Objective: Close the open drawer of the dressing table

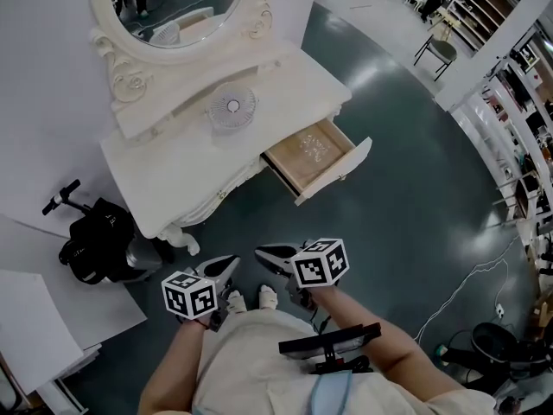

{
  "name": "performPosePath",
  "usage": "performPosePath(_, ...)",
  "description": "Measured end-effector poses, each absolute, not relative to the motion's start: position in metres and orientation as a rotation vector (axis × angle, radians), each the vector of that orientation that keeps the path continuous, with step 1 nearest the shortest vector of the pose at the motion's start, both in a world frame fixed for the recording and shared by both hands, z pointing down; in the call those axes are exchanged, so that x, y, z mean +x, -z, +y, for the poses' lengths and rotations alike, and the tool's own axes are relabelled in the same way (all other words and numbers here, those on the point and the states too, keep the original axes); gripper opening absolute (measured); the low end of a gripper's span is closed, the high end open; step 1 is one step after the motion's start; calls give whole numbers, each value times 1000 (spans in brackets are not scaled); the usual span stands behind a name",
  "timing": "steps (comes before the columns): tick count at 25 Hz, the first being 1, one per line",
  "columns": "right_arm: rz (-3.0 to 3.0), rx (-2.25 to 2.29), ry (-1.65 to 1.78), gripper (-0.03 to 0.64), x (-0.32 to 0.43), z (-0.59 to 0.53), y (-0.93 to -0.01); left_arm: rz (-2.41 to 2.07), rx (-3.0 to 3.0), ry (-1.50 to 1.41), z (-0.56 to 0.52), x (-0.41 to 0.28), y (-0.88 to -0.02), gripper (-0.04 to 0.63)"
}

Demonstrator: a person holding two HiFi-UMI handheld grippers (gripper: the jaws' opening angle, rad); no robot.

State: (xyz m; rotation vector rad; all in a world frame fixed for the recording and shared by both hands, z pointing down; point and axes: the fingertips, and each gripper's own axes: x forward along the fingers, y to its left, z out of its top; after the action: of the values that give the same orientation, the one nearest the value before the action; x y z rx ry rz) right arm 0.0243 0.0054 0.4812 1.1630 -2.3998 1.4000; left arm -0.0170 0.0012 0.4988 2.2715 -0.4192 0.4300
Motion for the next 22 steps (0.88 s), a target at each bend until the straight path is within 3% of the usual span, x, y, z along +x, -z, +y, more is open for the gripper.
performPosePath(22, -2415, 1207, -1413, 15, 17, -1, -476, -419, 2250, -417, -5, -22, -500, 10)
